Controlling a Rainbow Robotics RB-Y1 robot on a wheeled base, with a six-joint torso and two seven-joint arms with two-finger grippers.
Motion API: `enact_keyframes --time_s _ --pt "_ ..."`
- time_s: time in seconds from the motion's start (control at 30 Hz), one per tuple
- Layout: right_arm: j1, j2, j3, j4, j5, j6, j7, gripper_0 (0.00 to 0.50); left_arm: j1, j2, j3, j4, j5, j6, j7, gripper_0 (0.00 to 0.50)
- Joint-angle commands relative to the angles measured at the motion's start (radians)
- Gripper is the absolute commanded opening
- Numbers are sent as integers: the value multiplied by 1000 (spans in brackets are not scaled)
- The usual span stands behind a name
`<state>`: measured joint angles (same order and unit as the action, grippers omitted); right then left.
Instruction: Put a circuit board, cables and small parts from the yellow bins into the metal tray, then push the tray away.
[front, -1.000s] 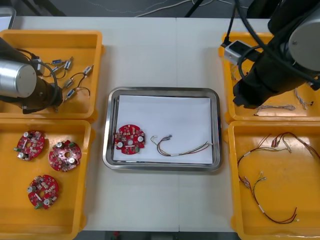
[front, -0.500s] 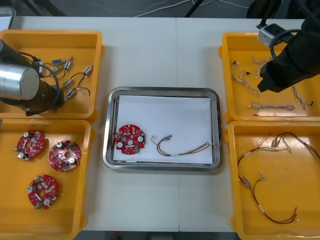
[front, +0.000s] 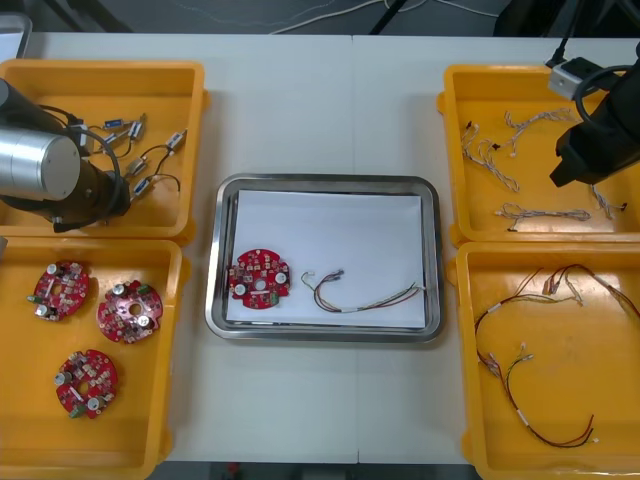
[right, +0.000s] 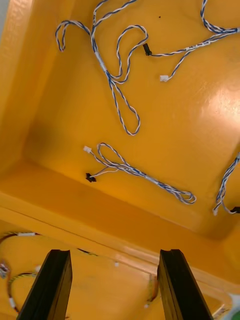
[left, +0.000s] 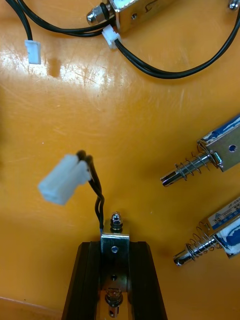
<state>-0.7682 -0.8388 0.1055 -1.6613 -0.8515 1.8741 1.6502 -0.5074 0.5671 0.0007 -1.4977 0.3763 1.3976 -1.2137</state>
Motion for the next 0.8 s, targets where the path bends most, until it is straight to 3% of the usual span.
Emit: enact_keyframes --time_s 0.03,0.47,0.8 --pt "1 -62 -35 51 3 -35 63 500 -3 -13 -11 -6 6 12 -81 0" --pt "1 -72 -35 187 -11 -168 135 500 -77 7 27 -19 35 120 -89 0" --pt "3 -45 -30 307 -29 -248 148 500 -118 31 87 -118 72 285 -87 0"
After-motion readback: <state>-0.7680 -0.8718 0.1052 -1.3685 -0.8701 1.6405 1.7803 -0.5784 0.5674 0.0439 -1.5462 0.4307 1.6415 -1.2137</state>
